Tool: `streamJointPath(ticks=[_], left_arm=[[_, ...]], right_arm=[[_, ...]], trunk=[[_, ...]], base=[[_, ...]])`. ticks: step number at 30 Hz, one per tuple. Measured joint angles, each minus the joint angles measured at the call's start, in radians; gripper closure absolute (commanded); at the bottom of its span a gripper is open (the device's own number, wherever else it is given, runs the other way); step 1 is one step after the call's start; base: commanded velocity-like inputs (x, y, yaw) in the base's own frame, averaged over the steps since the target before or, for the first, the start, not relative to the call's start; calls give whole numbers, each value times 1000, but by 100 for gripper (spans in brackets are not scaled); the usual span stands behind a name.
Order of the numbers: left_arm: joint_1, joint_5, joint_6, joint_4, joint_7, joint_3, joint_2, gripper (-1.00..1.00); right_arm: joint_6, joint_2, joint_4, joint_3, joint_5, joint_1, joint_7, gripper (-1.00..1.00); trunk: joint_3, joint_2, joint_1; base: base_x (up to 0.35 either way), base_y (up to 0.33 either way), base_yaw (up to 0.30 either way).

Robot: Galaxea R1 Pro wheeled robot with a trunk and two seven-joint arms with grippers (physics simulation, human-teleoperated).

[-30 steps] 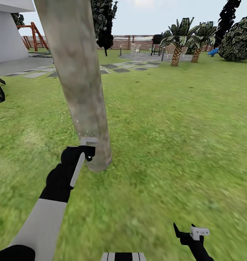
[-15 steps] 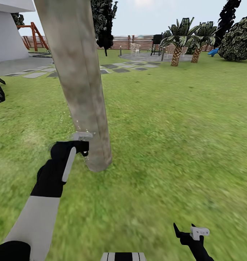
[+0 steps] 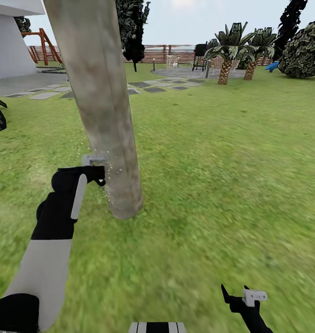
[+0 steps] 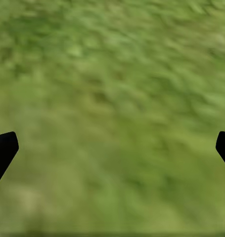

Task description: In the garden, pick up the pesticide atomizer on the floor and spray pesticide onto both trees until each tree trunk is fully covered.

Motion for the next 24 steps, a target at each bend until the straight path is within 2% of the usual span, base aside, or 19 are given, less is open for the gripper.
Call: streamJointPath(ticks=[2, 4, 8, 13, 20, 24], left_arm=[[-9, 0, 0, -1, 0, -2, -21, 100], [-3, -1, 0, -1, 0, -10, -30, 100], [8, -3, -1, 4, 0, -42, -28, 100], [74, -3, -8, 9, 1, -64, -29, 100], [160, -3, -18, 20, 2, -70, -31, 100], [172, -3, -32, 87, 0, -70, -33, 100]], right_arm=[[0, 0, 0, 0, 0, 0, 0, -100], [0, 0, 0, 0, 0, 0, 0, -100], [0, 0, 0, 0, 0, 0, 0, -100], [0, 0, 0, 0, 0, 0, 0, -100], [0, 0, 0, 0, 0, 0, 0, -100], [0, 0, 0, 0, 0, 0, 0, -100]], trunk=[[0, 0, 0], [0, 0, 0], [0, 0, 0], [0, 0, 0], [0, 0, 0], [0, 0, 0]], base=[[0, 0, 0], [0, 0, 0], [0, 0, 0], [0, 0, 0], [0, 0, 0], [0, 0, 0]])
